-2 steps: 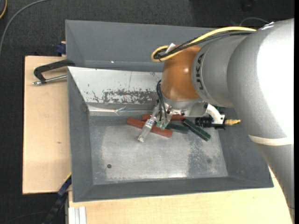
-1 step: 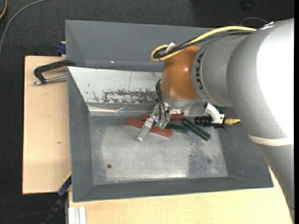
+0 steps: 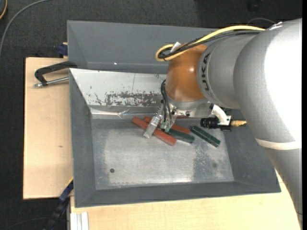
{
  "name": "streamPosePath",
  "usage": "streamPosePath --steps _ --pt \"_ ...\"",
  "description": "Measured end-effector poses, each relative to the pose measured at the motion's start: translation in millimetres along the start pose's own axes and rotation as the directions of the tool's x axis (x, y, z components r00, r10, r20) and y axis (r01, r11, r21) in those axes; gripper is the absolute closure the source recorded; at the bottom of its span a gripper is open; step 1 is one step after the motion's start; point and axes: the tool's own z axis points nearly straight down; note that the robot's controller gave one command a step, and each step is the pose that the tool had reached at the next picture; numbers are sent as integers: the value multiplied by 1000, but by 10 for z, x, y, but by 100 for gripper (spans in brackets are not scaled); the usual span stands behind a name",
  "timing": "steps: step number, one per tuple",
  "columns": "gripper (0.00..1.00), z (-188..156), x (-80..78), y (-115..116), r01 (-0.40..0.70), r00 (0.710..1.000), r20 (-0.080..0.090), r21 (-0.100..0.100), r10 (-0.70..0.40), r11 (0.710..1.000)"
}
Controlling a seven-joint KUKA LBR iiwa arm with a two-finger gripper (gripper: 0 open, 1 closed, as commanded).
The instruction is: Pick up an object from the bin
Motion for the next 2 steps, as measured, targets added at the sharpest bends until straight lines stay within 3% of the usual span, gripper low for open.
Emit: streamPosePath --steps 1,2 --pt "100 -675 -25 29 2 1000 1 -2 -2 1000" --pt "100 -905 -31 45 4 1000 -3 2 -4 1000"
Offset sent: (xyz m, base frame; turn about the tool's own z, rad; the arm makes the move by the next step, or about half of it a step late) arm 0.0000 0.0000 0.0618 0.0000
